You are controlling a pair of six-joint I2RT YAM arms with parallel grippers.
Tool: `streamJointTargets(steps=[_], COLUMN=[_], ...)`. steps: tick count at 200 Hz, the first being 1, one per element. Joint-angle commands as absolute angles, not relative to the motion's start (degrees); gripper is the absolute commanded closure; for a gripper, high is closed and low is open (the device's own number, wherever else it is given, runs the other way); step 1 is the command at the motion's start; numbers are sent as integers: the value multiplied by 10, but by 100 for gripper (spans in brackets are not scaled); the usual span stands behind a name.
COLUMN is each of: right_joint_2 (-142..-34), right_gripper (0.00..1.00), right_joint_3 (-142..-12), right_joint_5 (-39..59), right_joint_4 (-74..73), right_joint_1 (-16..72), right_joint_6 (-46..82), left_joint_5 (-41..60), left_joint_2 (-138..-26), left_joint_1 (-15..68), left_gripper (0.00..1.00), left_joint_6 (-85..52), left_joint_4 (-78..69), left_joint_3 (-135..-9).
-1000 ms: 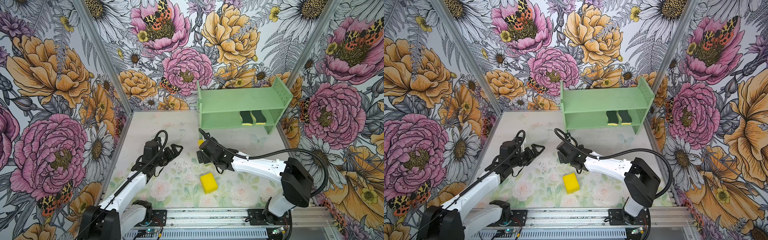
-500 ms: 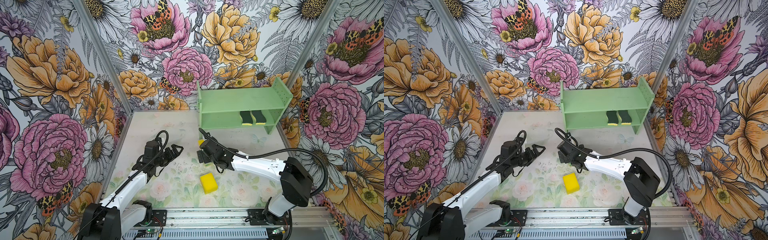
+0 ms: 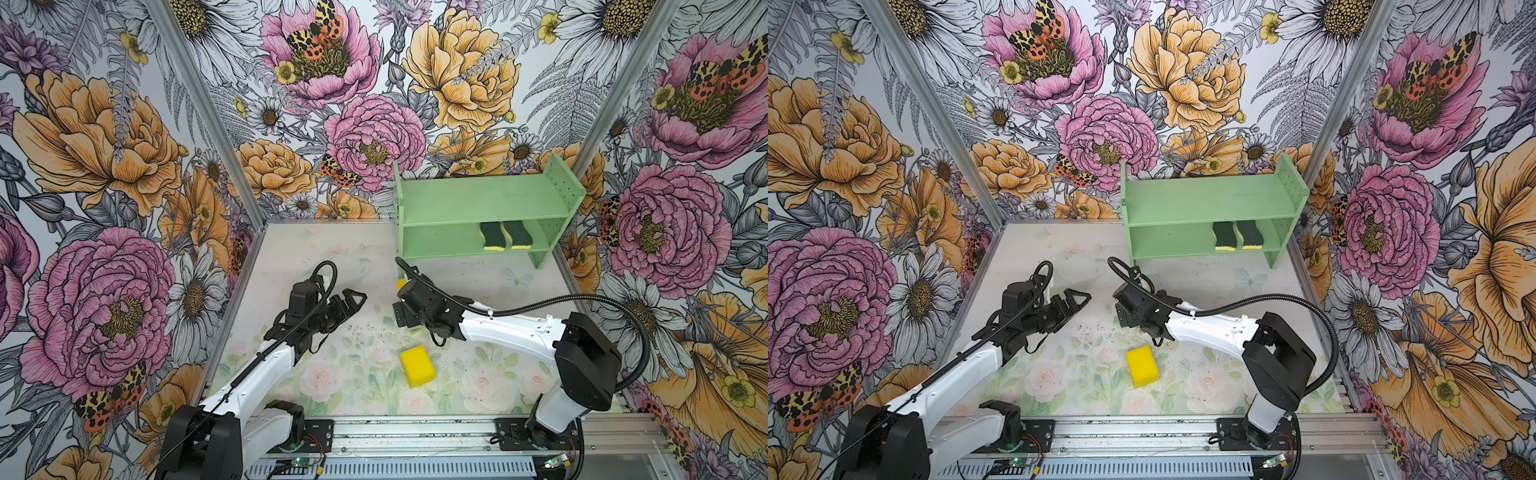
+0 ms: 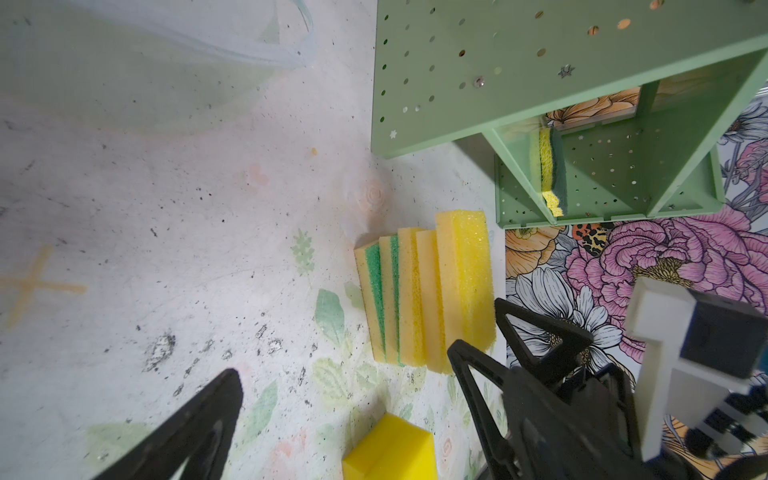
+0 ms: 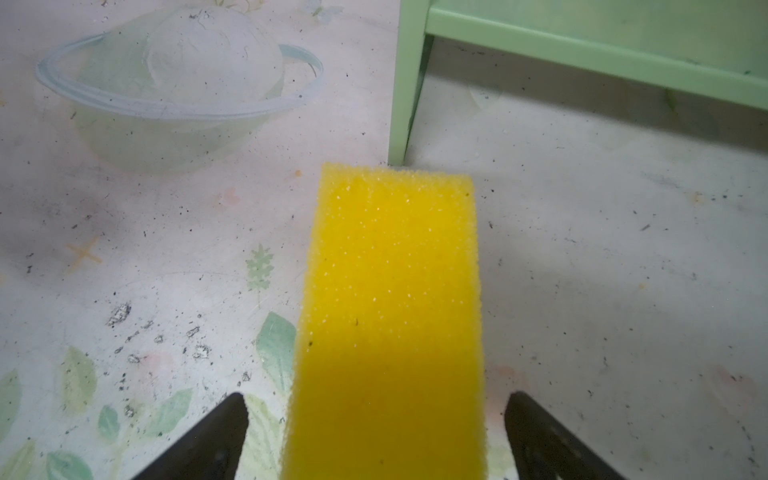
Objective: Place and organize the cleaning sponges onto the shelf
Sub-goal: 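Close the right gripper on the yellow sponge's end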
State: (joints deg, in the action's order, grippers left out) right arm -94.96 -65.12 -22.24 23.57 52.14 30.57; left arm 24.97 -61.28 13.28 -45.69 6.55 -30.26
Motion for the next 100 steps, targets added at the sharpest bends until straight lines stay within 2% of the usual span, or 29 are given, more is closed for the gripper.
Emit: streamJointTargets(steps=[1, 100], right_joint_2=[-957, -960], right_gripper=[2, 8], right_joint_3=[-668, -666], right_joint_5=[-220, -218], right_joint_4=[236, 236], right_joint_1=[518, 514], right_joint_6=[303, 303], left_joint_5=[248, 249], left_joint_2=[-615, -615], left_joint_1=[137, 137], left_gripper=[1, 1], left_joint_6=[-452, -451], left_joint_4=[54, 54], left_joint_3=[-304, -302])
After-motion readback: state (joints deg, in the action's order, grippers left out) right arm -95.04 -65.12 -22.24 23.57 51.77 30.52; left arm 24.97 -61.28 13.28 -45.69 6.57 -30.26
